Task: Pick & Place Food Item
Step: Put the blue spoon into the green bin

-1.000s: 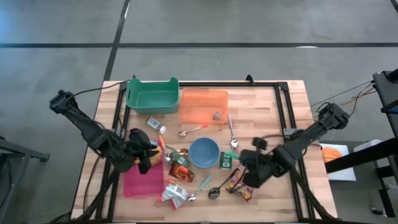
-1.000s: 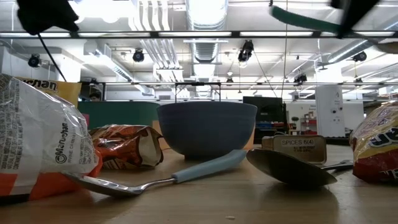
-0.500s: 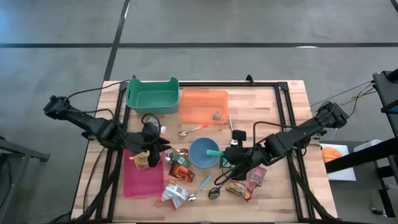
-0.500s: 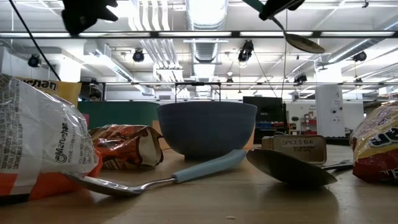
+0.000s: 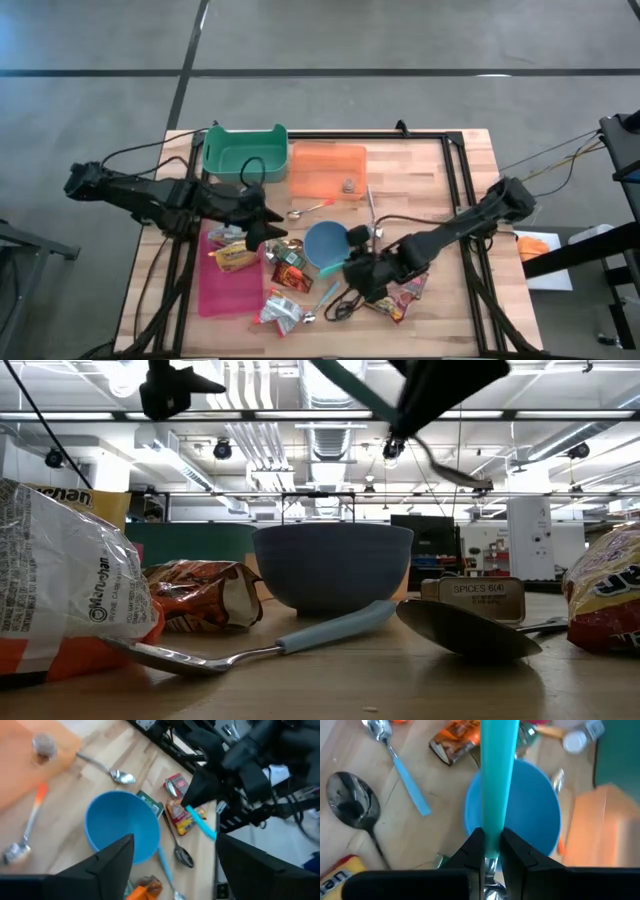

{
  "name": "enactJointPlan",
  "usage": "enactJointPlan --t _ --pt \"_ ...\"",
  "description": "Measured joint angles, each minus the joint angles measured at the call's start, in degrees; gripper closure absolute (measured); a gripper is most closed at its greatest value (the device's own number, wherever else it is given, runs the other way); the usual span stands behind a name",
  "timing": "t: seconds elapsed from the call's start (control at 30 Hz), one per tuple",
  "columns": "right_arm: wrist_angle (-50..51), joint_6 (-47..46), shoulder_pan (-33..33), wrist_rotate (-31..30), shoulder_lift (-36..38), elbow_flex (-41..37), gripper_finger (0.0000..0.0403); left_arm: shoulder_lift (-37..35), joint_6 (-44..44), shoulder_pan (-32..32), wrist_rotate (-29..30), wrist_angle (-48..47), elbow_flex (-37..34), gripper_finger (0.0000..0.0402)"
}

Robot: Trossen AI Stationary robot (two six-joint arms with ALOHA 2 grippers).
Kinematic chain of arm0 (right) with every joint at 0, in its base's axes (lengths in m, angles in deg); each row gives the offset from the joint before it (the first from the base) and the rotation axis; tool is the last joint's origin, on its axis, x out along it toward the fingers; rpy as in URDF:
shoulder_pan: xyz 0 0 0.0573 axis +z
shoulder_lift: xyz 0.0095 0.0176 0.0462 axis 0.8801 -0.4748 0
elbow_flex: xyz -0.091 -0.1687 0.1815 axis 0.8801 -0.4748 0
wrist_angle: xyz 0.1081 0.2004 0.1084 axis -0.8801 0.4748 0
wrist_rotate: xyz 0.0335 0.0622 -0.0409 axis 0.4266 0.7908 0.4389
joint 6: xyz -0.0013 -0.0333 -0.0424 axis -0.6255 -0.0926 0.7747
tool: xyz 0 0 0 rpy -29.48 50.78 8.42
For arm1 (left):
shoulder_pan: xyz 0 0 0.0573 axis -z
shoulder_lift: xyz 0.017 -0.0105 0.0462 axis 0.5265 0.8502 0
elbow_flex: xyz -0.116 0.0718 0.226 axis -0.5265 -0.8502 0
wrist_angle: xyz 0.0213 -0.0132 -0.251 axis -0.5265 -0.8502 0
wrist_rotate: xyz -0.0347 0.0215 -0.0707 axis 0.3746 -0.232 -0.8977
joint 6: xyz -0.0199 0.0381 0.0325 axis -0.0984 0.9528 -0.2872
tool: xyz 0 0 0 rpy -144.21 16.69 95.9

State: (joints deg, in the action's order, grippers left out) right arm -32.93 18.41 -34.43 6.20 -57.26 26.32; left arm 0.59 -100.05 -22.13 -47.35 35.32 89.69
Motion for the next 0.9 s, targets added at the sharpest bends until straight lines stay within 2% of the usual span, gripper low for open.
enactJointPlan --t 0.3,0.47,0.6,0.73,0.9 --pt "17.7 9.3 -1.1 -8.8 -12.4 20.9 0.0373 3.8 -1.9 -0.8 -4.0 1.4 0.6 0.0103" --pt "24.2 14.6 -1.6 -15.1 -18.1 32.5 0.0373 7.1 -2.8 -0.8 -8.0 2.8 0.9 0.0103" --pt "27.1 17.9 -1.9 -16.5 -21.9 40.6 0.0373 9.5 -3.1 -0.8 -11.0 3.1 0.9 0.0103" --pt "29.1 20.3 -2.2 -16.5 -24.4 45.9 0.0373 10.7 -2.9 -0.8 -13.0 4.2 0.8 0.0103" --pt "30.1 21.6 -2.7 -16.4 -25.2 47.7 0.0373 11.3 -2.9 -0.6 -17.2 6.5 0.8 0.0103"
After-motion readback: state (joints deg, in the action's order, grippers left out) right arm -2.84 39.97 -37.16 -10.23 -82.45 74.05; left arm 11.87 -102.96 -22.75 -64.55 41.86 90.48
